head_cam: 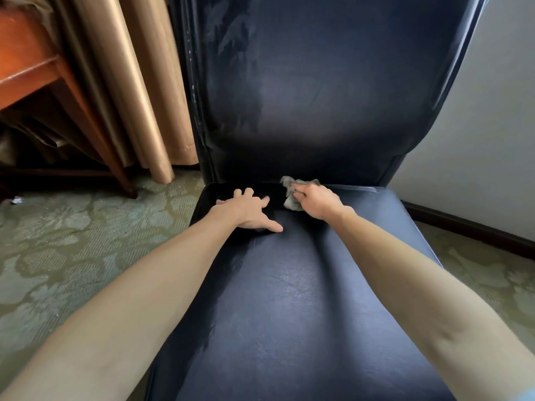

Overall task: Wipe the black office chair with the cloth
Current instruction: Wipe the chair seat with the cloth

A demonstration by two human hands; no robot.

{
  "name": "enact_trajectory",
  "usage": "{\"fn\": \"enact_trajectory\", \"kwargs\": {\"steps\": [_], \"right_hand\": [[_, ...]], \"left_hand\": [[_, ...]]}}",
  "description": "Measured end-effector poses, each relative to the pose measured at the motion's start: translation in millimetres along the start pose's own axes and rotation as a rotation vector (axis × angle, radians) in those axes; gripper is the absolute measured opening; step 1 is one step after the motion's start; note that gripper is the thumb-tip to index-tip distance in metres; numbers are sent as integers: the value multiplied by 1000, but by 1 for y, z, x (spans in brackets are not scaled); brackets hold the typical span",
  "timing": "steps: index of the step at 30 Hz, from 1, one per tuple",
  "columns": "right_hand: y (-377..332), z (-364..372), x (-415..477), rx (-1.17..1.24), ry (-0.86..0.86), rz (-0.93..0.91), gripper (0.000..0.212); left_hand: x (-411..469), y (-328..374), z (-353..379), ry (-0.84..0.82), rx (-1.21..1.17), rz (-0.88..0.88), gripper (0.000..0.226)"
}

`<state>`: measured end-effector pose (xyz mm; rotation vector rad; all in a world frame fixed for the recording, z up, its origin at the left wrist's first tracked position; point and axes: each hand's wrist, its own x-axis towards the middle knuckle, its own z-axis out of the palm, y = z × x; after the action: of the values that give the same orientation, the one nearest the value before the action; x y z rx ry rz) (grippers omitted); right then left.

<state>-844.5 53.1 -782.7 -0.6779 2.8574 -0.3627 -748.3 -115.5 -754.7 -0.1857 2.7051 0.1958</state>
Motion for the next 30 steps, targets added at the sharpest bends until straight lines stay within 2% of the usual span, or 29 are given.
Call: {"fn": "enact_trajectory", "kwargs": {"steps": [6, 12, 16, 25, 30], "right_hand": [[50, -11, -9, 36, 83, 159, 41], [5, 0, -5, -6, 69, -23, 41], [-22, 5, -10, -30, 52, -56, 43], [-24, -2, -15, 38, -21, 14, 45], [14, -15, -28, 71, 44, 112, 43]], "left_hand": [[3, -2, 5, 19, -28, 7, 93], [7, -1, 3, -2, -21, 5, 94], [8, 0, 5, 17, -17, -3, 94], [19, 25, -18, -58, 64, -40, 98], [17, 21, -19, -74, 41, -37, 104]]}}
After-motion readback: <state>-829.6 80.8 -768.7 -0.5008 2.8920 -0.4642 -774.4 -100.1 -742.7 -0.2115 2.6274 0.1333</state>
